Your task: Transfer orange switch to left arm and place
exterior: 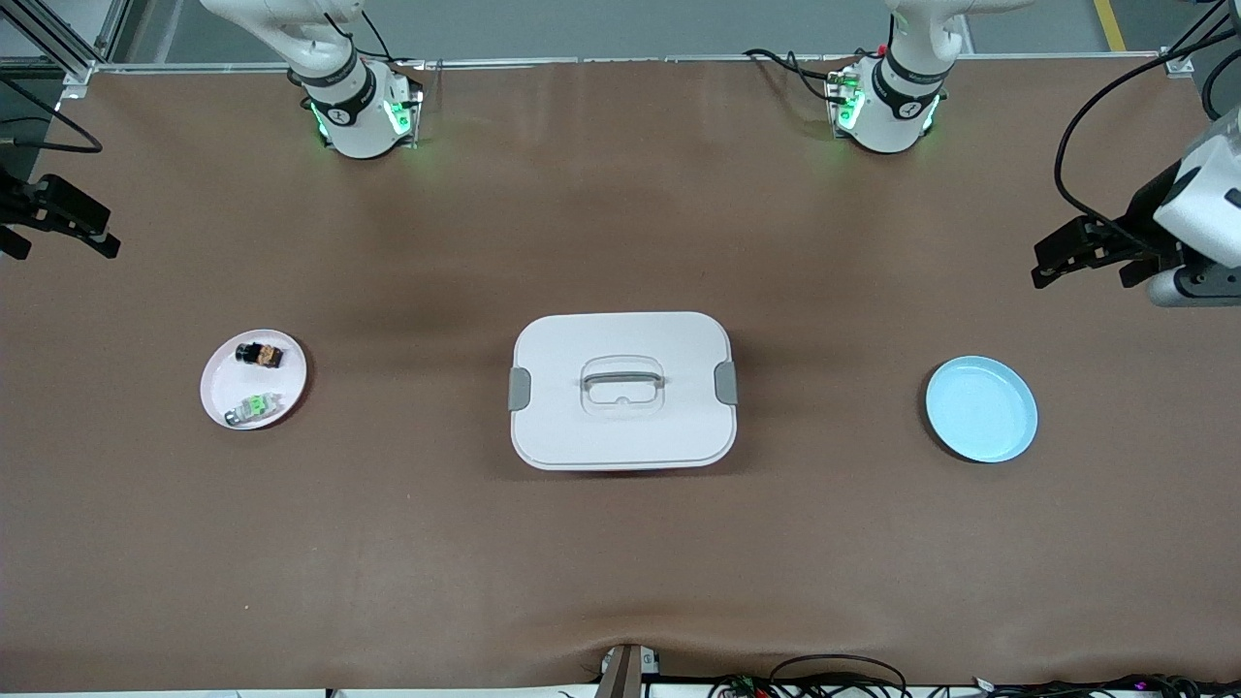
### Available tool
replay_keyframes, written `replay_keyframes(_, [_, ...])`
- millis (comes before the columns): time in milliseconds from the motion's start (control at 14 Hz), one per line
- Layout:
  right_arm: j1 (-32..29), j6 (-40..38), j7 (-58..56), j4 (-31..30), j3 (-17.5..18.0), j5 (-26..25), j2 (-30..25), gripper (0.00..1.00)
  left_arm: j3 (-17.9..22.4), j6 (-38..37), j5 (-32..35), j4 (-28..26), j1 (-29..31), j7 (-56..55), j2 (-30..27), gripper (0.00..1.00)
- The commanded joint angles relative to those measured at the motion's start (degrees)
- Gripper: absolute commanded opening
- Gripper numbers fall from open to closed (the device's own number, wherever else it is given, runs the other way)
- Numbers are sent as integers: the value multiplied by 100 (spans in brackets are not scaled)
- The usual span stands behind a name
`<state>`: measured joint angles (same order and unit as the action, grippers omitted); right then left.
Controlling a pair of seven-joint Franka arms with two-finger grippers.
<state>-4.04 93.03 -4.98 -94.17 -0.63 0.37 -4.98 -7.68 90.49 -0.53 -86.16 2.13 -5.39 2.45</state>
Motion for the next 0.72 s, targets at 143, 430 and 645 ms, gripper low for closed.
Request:
replay_keyframes(143, [-27,-109,-56,128,37,42,261,100,-120,-197,123,12,-3,-41,-174,100])
replay_keyframes(430, [-88,-163,-73,-12,28,7,682,100,-129,-312,123,187,15,-41,-183,100])
replay_keyframes(645, [-219,48,-73,-276,28,-28,893,100,-120,-321,115,214,24,-41,-183,100])
